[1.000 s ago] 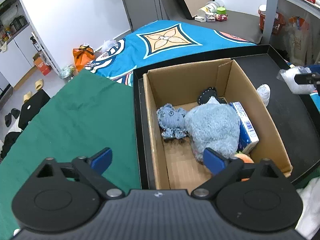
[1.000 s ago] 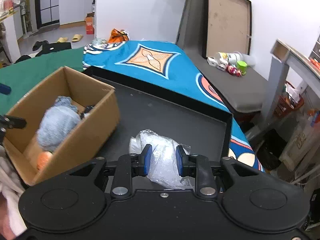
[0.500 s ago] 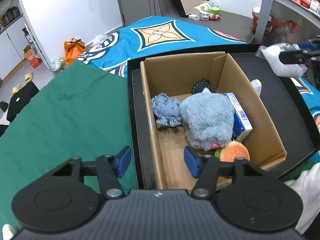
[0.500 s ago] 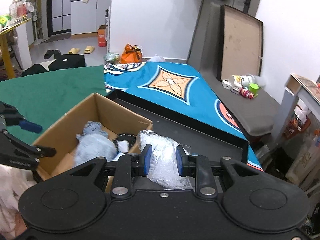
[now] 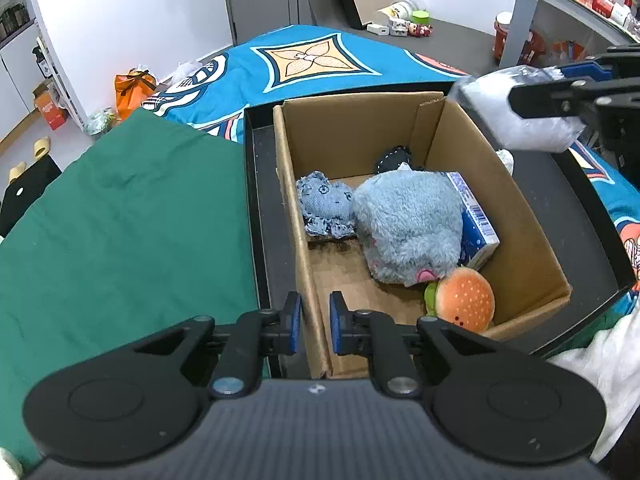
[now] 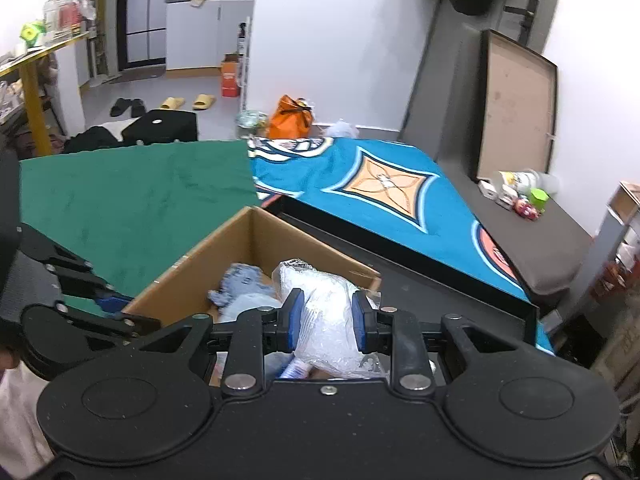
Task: Organize soft objects
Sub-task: 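Carry the plastic bag with the right tool over the box, then open the right tool to drop the plastic bag into the box, then reach the right tool to the white wrapped roll and grasp it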
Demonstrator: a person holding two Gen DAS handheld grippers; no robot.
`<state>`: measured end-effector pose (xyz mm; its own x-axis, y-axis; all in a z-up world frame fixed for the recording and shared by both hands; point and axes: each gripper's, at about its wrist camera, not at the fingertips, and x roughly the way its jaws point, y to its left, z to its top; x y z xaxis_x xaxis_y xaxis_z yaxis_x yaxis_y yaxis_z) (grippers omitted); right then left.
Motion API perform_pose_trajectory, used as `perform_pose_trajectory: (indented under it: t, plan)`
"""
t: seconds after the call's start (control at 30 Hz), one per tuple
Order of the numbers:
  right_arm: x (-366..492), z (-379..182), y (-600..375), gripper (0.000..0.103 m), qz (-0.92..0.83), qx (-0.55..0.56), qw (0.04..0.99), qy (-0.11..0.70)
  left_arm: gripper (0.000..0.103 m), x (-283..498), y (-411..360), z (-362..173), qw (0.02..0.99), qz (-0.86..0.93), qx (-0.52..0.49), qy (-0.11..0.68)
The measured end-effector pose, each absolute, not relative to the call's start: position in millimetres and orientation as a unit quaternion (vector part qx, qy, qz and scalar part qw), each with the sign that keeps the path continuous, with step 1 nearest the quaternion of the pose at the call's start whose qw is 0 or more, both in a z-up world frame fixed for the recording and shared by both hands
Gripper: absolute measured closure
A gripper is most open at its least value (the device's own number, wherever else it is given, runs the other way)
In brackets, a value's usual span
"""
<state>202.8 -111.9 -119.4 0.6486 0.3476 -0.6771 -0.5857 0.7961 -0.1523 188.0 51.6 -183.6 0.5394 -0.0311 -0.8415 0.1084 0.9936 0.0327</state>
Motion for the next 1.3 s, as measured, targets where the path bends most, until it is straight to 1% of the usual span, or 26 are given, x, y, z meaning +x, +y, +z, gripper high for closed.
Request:
perform_pose_trajectory:
  t: [0.13, 0.67, 0.7, 0.73, 0.87, 0.9, 1.17, 1.23, 1.3]
  plan:
    - [198.4, -120.9, -100.2, 0.078, 0.273, -0.173, 0.886, 0.334, 0.091, 186.2, 55.6, -184.0, 0.878, -0.043, 0.031, 0.476]
    - [184.1, -117.6, -69.1, 0.077, 0.307, -0.157, 0.878, 0.332, 0.090, 184.1, 59.6, -181.5, 0.878, -0.051, 0.014, 0.475]
    - [184.3, -117.7, -68.7, 0.075, 0.310, -0.150, 0.878, 0.332, 0.090, 184.2, 59.6, -181.5, 0.878, -0.051, 0.013, 0.475]
    - [184.4, -117.5, -69.0, 0.072, 0.317, -0.140, 0.878, 0.331, 0.090, 184.0, 59.6, -181.6, 0.878, -0.051, 0.014, 0.475]
    - [185.8, -117.2, -70.7, 0.065, 0.319, -0.131, 0.879, 0.330, 0.090, 184.0, 60.2, -182.7, 0.878, -0.051, 0.012, 0.476]
    - [186.4, -117.2, -72.3, 0.061, 0.316, -0.133, 0.880, 0.329, 0.090, 184.0, 60.5, -182.9, 0.878, -0.051, 0.012, 0.476]
    - [191.0, -129.5, -95.6, 0.059, 0.284, -0.146, 0.883, 0.345, 0.090, 185.6, 60.0, -184.0, 0.876, -0.044, 0.015, 0.480]
    - [189.9, -134.0, -101.4, 0.053, 0.277, -0.155, 0.882, 0.348, 0.090, 186.1, 58.6, -183.8, 0.876, -0.042, 0.018, 0.481]
    - [189.1, -137.8, -107.3, 0.052, 0.268, -0.161, 0.883, 0.351, 0.090, 187.0, 57.3, -183.9, 0.875, -0.040, 0.019, 0.482]
